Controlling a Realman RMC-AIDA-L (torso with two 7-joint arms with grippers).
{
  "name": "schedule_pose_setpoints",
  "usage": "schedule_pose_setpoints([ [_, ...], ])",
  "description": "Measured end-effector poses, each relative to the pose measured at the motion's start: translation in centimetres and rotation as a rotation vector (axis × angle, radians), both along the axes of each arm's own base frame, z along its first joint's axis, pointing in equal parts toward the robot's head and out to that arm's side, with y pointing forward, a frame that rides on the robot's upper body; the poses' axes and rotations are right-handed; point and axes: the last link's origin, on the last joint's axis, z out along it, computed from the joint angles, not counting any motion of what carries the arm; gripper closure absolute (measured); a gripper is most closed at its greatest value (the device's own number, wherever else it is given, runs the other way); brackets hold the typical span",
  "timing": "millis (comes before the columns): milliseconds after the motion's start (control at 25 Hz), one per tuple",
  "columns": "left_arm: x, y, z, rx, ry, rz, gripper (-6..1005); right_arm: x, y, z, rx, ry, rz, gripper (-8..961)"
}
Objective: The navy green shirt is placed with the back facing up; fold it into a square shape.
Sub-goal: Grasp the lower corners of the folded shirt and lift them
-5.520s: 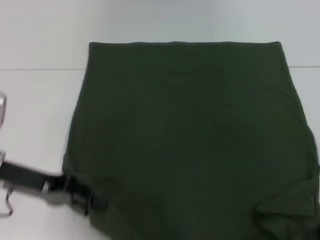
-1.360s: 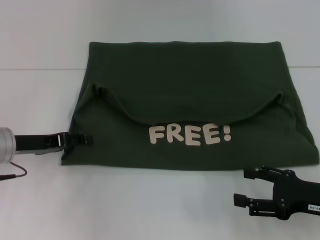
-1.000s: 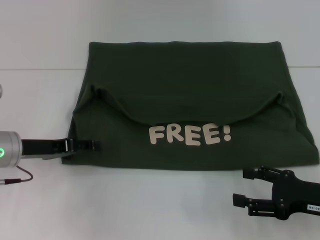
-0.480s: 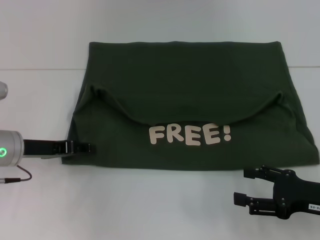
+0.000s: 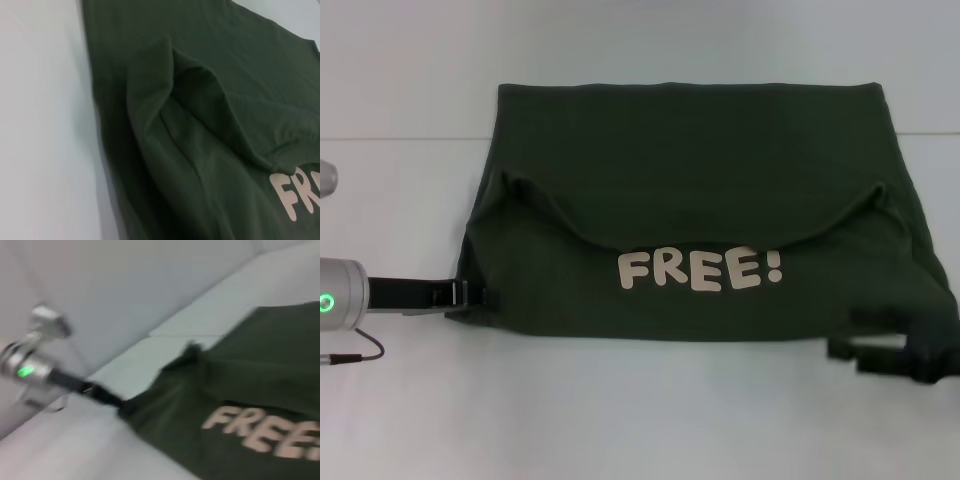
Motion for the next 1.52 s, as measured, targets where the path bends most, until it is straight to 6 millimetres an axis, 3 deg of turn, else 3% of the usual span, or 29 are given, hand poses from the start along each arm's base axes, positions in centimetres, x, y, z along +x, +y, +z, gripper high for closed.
schedule_pose_setpoints([
  [120,0.1,0.0,0.0,-0.003,0.001,-0.006,864,0.3,1.7,2.7,0.02,-0.032,-0.17,36],
  [160,0.1,0.0,0.0,-0.003,0.0,-0.007,881,0.5,2.7,5.1,0.025,-0.068,-0.288,36],
  [240,0.1,0.0,0.0,-0.004,0.0,-0.008,914,0.4,3.7,7.5,0.013,-0.099,-0.419,36],
  [280,0.1,0.0,0.0,-0.004,0.0,-0.008,931,0.4,3.7,7.5,0.013,-0.099,-0.419,36],
  [360,0.1,0.0,0.0,-0.004,0.0,-0.008,965,0.2,4.5,9.4,-0.013,-0.127,-0.512,37],
  [560,0.2,0.1,0.1,-0.005,0.0,-0.01,965,0.4,6.3,12.0,-0.029,-0.238,-0.676,36],
  [680,0.2,0.1,0.1,-0.005,-0.001,-0.011,965,0.3,7.0,11.7,-0.04,-0.309,-0.702,36],
  [1240,0.4,0.2,0.1,-0.008,-0.004,-0.016,966,-0.6,9.2,5.5,-0.118,-0.385,-0.671,37],
  [1520,0.5,0.3,0.1,-0.003,-0.01,-0.016,966,-1.1,9.6,4.3,-0.127,-0.414,-0.646,43],
])
